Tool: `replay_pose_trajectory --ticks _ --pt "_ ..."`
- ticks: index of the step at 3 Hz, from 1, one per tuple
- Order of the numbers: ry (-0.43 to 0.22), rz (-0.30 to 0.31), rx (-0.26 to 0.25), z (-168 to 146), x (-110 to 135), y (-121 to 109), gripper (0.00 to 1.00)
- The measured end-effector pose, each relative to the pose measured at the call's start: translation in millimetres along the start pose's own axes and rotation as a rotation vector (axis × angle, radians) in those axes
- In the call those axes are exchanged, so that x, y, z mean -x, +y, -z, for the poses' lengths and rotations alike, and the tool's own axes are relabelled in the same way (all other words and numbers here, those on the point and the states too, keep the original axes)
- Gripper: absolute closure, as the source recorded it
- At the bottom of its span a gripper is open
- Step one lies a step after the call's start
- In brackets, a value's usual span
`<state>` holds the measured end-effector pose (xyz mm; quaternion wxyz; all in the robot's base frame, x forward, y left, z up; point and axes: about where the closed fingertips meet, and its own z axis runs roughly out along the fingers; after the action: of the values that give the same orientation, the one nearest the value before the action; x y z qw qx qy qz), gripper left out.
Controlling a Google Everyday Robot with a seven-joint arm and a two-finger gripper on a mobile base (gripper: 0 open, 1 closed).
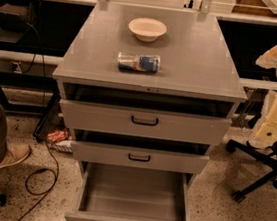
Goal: Close bottom drawer
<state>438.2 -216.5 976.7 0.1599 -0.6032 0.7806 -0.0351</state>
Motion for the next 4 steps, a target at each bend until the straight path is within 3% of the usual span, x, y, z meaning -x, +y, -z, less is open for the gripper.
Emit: replay_pose_trajectory --ticks 1,2,3,4 --pt "0.000 0.000 0.000 0.0 0.0 0.0 0.00" --pt "0.008 -0.022 0.037 -11.0 -6.7 9.8 0.00" --pt "0.018 -0.088 0.136 -42.5 -20.8 38.0 0.00" --pt "0.049 -0.206 0.270 -95.5 -46.3 83.6 0.00"
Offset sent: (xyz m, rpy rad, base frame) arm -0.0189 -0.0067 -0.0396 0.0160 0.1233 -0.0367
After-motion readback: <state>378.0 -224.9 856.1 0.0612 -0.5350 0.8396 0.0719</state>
